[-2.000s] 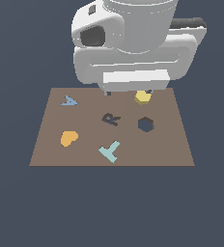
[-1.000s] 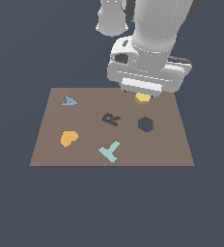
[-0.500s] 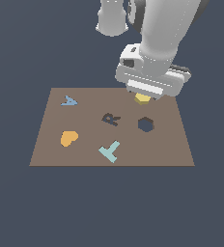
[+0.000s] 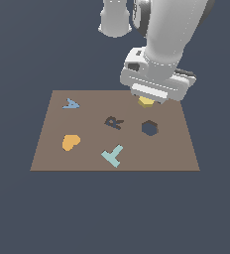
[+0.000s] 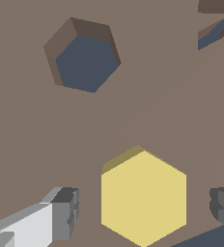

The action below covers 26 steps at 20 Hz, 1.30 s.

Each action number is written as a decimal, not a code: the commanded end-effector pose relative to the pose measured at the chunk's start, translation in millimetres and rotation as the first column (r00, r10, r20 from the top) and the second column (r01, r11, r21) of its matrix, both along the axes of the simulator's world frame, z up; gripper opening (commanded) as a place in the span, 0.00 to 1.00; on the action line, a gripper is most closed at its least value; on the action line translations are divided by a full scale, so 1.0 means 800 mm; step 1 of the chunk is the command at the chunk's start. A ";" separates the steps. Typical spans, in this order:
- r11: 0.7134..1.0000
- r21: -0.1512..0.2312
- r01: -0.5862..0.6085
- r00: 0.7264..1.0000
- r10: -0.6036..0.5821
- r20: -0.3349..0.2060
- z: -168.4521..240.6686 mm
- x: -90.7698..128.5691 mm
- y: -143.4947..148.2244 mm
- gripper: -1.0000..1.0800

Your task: Insert a designated object into the corresponding slot on a board.

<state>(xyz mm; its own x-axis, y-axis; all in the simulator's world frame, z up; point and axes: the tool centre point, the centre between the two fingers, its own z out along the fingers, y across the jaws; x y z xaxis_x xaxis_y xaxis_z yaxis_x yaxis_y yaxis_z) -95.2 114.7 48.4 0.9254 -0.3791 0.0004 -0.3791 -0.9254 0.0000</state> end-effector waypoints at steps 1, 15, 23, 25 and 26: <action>1.000 0.000 0.001 1.000 -0.001 -0.001 -0.006 0.000 0.000 0.96; 1.000 0.000 0.004 1.000 -0.004 0.000 -0.023 -0.001 0.000 0.00; 1.000 0.001 -0.004 1.000 0.004 0.000 -0.022 0.000 0.001 0.00; 1.000 0.001 -0.015 1.000 0.015 0.000 -0.022 0.001 0.000 0.00; 1.000 0.001 -0.022 1.000 0.022 0.000 -0.022 0.002 -0.001 0.00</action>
